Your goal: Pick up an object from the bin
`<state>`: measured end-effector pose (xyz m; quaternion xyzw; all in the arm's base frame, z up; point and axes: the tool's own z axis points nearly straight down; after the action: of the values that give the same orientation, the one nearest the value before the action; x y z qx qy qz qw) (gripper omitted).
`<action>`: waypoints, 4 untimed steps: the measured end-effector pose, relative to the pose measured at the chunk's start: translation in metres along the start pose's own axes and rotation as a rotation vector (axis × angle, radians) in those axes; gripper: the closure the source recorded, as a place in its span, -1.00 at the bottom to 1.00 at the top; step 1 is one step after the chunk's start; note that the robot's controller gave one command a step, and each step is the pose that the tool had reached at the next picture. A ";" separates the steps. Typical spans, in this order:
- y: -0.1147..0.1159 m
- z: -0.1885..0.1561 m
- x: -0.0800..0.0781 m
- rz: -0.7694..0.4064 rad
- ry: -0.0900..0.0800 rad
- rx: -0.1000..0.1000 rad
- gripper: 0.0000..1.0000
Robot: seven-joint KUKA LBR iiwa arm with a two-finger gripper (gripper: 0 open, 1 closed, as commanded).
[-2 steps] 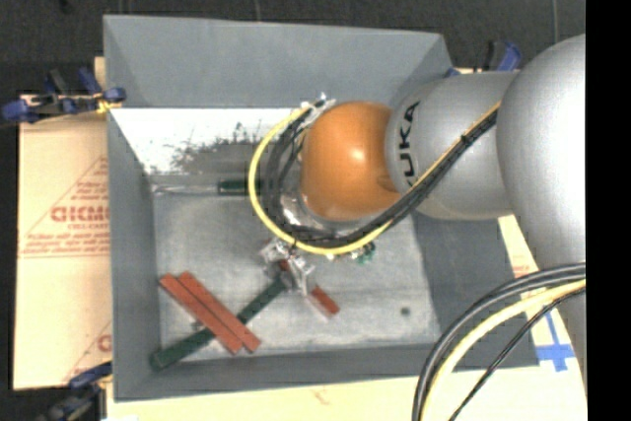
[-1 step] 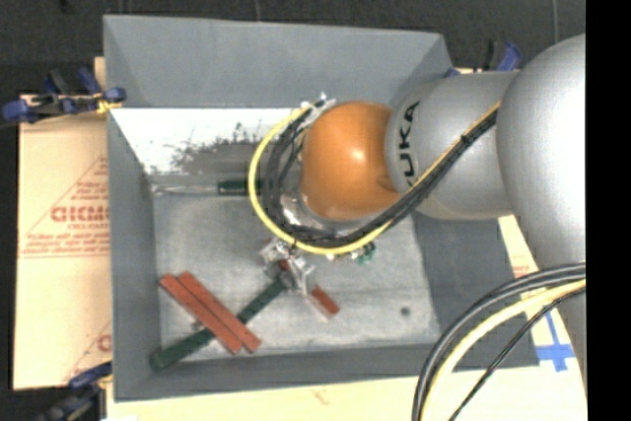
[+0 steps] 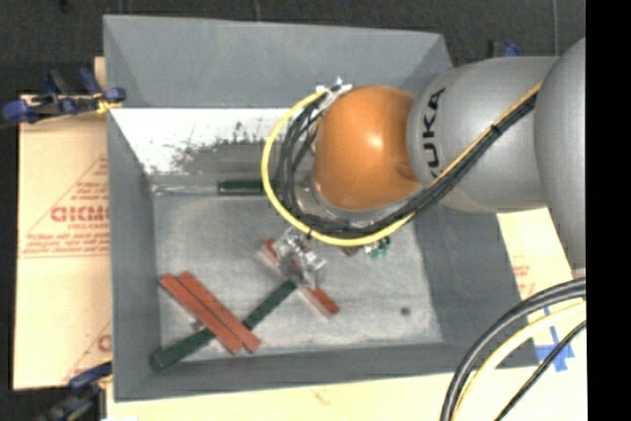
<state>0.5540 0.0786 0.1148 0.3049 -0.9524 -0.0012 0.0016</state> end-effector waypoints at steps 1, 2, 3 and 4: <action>-0.032 -0.115 0.007 0.060 -0.008 0.007 -1.00; -0.032 -0.114 0.008 0.060 -0.007 0.005 -1.00; -0.023 -0.141 0.053 -0.006 0.000 0.001 -1.00; -0.007 -0.106 0.063 -0.027 -0.013 0.009 -1.00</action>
Offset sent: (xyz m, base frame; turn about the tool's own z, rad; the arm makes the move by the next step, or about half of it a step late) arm 0.0000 0.0000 0.0000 0.0000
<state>0.5075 0.0362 0.2206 0.3179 -0.9481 0.0012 -0.0059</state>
